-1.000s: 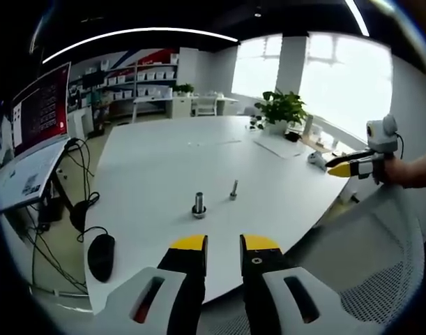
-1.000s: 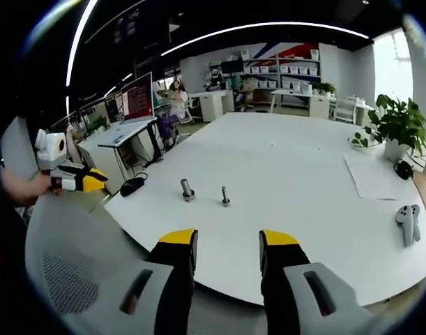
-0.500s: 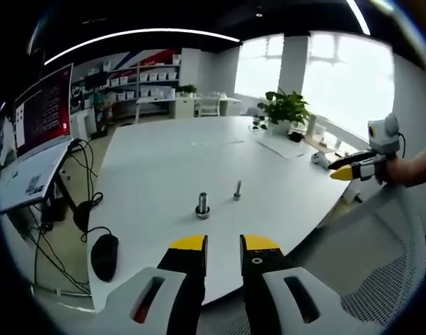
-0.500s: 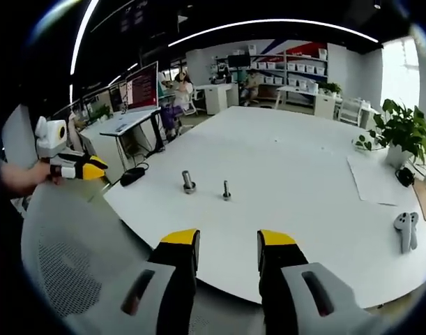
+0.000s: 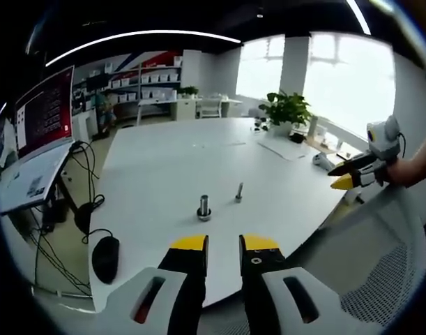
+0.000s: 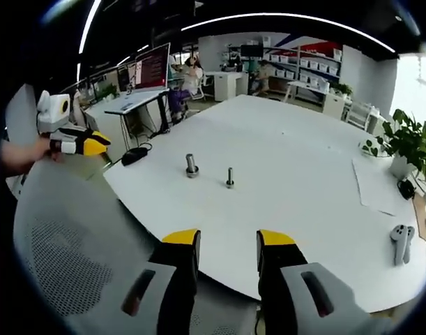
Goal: Place the washer onto the threaded stud by aligning its center hole with the stud, sliding it down to the base, and recovering from edge contact or off-axis alignment until the washer reaches the visible bottom stop.
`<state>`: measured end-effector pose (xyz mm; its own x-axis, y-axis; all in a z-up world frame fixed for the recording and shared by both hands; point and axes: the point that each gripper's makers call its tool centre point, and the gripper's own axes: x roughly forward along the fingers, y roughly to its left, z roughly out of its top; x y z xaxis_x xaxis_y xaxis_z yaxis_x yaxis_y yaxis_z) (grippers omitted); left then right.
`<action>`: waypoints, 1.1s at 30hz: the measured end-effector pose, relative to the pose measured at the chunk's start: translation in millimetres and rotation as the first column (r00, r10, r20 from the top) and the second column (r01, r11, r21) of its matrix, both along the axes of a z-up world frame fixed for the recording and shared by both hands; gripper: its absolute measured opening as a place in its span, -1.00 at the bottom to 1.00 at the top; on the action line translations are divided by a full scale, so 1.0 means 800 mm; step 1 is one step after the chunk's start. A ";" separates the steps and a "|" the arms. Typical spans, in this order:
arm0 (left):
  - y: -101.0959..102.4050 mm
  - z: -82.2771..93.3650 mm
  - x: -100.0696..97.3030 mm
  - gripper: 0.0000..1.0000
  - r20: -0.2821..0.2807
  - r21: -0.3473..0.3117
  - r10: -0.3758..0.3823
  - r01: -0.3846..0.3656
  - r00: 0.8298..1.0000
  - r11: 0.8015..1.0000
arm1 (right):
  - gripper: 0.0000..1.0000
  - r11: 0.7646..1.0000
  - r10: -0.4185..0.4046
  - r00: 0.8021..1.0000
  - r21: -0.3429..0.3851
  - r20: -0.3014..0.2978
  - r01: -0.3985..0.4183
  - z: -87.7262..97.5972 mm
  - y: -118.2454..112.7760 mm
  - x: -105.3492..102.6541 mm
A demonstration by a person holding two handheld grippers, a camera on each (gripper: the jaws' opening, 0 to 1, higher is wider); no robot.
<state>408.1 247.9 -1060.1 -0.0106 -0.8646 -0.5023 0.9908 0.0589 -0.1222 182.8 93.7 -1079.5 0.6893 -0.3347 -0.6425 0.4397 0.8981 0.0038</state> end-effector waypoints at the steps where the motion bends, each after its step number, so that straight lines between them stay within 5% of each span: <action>1: 0.000 0.000 0.000 -0.69 -0.001 0.000 -0.002 0.002 1.000 1.000 | -0.31 1.000 -0.005 1.000 0.002 0.007 0.005 0.002 0.001 0.001; 14: 0.004 0.001 0.002 -0.70 0.002 0.020 0.017 -0.017 1.000 1.000 | -0.31 0.999 -0.033 0.995 0.046 0.098 0.029 0.012 0.001 0.006; 27: 0.008 -0.013 0.017 -0.70 0.015 0.045 0.046 -0.046 0.999 0.998 | -0.32 0.998 -0.067 0.991 0.015 0.117 0.066 0.017 -0.012 0.000; 33: 0.008 -0.004 0.015 -0.70 0.019 0.025 0.050 -0.050 0.999 0.998 | -0.32 0.995 -0.095 0.980 0.014 0.176 0.094 0.030 -0.014 0.001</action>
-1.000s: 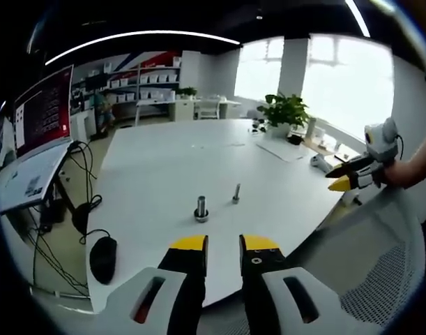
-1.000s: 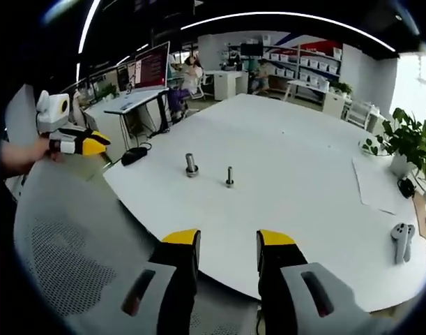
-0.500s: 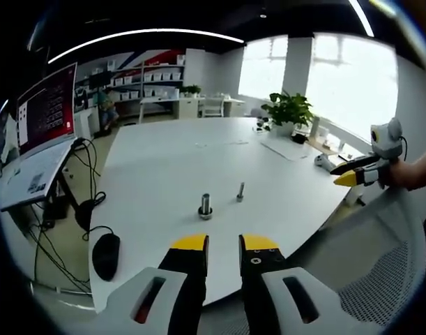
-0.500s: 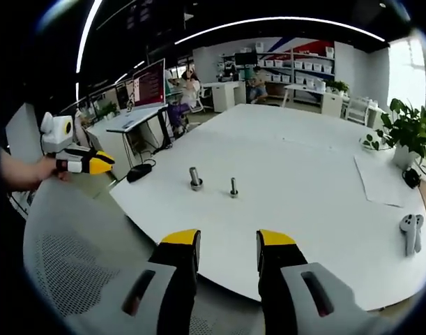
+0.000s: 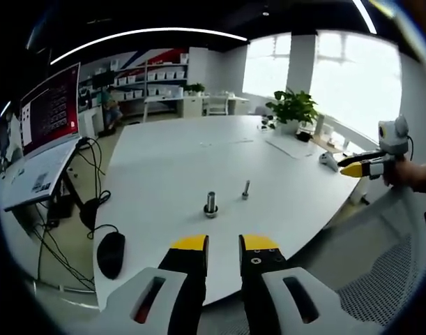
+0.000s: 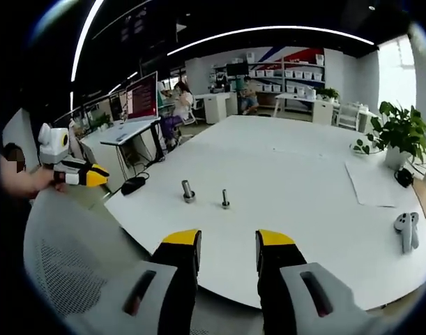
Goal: Place the washer onto the threaded stud by aligning its center hole with the stud, sliding it down to the base, and recovering from edge contact or off-axis alignment until the washer reaches the visible bottom stop.
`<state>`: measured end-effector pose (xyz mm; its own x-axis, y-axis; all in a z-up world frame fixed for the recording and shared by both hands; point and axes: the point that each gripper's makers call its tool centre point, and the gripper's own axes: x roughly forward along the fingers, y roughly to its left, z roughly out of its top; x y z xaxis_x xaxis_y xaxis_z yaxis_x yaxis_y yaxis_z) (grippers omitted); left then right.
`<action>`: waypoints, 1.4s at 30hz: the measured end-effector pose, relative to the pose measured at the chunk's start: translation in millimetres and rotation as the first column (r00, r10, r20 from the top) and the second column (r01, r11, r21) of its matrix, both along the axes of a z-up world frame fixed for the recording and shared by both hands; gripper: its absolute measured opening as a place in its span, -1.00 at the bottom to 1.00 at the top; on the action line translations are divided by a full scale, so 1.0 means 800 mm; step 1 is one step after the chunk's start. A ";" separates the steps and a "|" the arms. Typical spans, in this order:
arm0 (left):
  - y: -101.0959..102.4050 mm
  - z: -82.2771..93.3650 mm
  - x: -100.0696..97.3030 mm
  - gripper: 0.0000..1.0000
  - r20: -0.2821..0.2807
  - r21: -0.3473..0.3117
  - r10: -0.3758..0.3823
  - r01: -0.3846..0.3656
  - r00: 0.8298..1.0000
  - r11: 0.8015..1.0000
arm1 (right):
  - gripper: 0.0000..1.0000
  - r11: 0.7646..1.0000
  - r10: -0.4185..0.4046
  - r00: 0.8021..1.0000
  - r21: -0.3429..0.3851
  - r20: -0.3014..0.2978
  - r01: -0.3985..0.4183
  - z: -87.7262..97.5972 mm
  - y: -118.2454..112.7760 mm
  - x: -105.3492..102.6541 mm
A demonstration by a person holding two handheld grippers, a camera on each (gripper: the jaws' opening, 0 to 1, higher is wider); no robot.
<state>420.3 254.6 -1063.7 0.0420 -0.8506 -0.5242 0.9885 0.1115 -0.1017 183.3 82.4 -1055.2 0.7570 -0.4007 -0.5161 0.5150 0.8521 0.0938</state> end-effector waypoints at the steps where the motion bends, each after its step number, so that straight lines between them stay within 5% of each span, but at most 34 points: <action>1: 0.000 0.000 -0.001 -0.70 -0.002 0.001 0.002 -0.002 1.000 1.000 | -0.33 1.000 0.005 1.000 0.002 -0.002 -0.005 -0.002 0.001 0.001; 42: 0.003 -0.006 0.003 -0.64 -0.010 0.038 0.034 -0.034 0.999 0.999 | -0.35 0.999 0.039 0.999 0.037 0.013 -0.039 0.000 0.009 0.007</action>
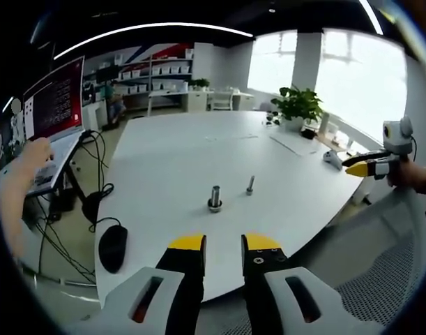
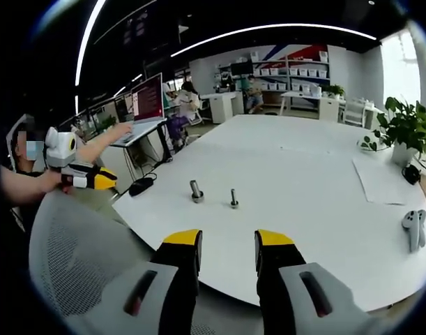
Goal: Place the washer onto the threaded stud by aligning its center hole with the stud, sliding it down to the base, and recovering from edge contact or off-axis alignment until the washer reaches the visible bottom stop.
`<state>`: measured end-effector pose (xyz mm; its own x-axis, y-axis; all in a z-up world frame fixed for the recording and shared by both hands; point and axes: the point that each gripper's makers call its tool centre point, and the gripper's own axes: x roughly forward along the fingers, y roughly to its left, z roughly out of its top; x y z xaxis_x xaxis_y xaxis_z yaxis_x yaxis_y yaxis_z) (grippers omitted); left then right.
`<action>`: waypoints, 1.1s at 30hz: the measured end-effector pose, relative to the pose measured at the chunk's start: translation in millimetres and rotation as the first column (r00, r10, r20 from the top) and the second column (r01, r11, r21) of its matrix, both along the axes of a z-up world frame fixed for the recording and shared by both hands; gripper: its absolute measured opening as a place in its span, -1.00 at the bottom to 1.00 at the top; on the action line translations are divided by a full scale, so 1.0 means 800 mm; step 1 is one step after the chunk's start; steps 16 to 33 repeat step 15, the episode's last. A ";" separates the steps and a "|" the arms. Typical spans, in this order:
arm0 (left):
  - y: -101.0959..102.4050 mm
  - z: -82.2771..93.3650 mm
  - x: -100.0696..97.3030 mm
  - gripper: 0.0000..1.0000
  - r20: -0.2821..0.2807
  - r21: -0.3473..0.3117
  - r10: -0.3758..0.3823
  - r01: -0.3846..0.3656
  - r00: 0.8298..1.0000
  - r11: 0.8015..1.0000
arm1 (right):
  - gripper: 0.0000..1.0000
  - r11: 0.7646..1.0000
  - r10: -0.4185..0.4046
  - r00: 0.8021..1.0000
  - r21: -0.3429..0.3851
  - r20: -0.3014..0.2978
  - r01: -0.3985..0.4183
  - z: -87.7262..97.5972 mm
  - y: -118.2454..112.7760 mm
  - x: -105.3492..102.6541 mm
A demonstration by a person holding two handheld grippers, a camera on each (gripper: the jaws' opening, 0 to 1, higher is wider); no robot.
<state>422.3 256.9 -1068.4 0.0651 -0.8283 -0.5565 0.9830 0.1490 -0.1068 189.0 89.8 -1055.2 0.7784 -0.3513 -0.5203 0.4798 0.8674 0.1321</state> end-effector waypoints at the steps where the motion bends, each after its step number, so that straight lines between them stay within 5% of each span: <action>1: 0.001 -0.002 0.002 -0.64 -0.001 0.001 0.002 -0.002 1.000 1.000 | -0.35 1.000 0.001 1.000 -0.001 -0.002 -0.001 0.000 0.000 0.000; 33: 0.002 -0.003 0.002 -0.64 -0.002 0.006 0.003 -0.003 1.000 1.000 | -0.35 1.000 -0.001 1.000 0.000 -0.004 0.001 -0.001 0.000 0.000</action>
